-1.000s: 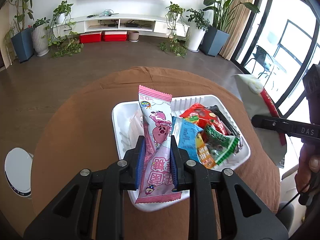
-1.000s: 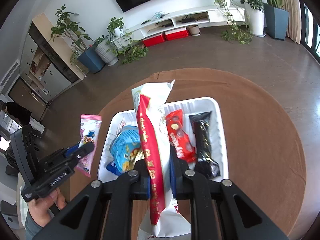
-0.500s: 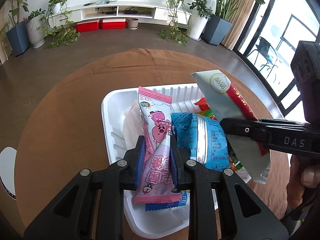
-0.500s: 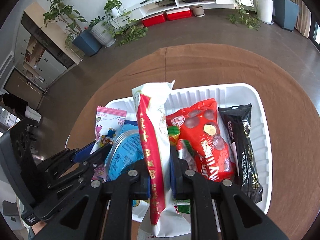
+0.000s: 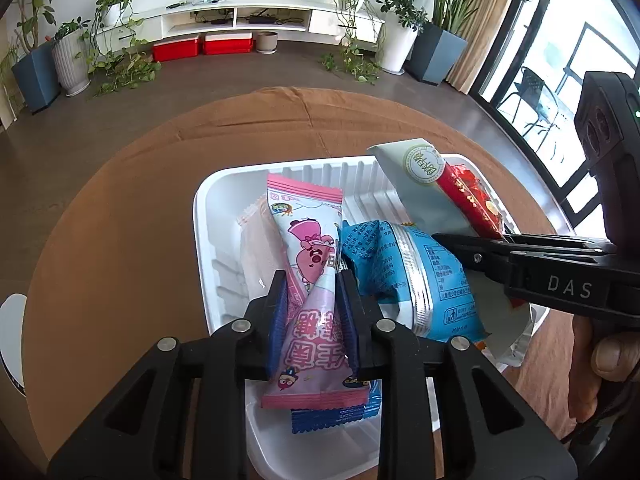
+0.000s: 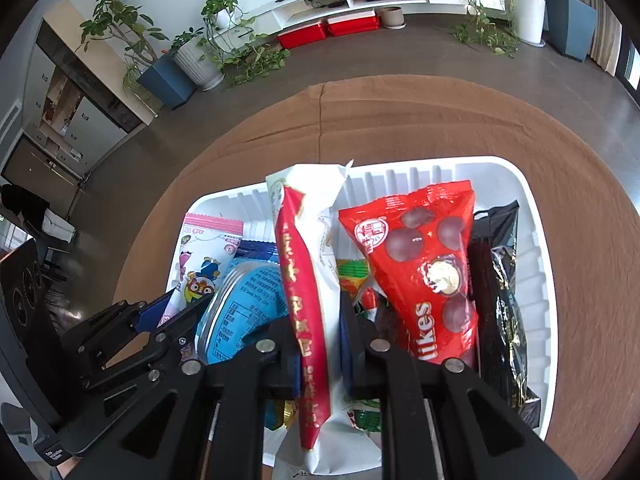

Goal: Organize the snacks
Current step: 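Carry the pink packet and white-and-red bar into the tray and open both tools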

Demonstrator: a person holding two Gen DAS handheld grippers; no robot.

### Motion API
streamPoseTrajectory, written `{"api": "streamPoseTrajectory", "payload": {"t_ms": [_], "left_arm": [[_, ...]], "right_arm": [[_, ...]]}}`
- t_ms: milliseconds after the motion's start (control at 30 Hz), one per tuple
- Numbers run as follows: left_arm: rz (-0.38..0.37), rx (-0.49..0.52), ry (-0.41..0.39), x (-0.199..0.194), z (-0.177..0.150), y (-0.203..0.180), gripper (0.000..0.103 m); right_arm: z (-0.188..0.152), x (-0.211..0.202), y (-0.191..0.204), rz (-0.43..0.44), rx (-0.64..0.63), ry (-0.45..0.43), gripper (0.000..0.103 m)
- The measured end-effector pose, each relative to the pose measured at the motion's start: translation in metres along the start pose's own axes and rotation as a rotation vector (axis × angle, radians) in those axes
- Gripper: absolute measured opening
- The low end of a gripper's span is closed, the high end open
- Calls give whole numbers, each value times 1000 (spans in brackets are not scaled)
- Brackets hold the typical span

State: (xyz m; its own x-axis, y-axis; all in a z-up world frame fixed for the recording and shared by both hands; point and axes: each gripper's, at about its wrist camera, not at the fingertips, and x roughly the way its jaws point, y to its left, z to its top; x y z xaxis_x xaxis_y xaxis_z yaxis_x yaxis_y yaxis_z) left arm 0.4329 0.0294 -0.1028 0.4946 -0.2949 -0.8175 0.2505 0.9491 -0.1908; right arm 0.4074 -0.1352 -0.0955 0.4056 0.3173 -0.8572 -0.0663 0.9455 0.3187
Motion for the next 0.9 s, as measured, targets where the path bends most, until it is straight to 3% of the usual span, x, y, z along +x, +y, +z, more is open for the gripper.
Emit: {"api": "streamPoseTrajectory", "payload": {"t_ms": [367, 533, 600, 900], "left_arm": [[-2, 2, -6, 2, -2, 5, 26], [-1, 1, -7, -2, -4, 4, 31], [-1, -2, -15, -4, -3, 5, 45], [1, 1, -41, -18, -3, 5, 49]], "right_arm": [[-7, 7, 0, -25, -24, -11, 16], [-6, 3, 2, -20, -7, -13, 26], [-6, 0, 4, -21, -13, -18, 30], [-6, -15, 5, -8, -12, -51, 39]]}}
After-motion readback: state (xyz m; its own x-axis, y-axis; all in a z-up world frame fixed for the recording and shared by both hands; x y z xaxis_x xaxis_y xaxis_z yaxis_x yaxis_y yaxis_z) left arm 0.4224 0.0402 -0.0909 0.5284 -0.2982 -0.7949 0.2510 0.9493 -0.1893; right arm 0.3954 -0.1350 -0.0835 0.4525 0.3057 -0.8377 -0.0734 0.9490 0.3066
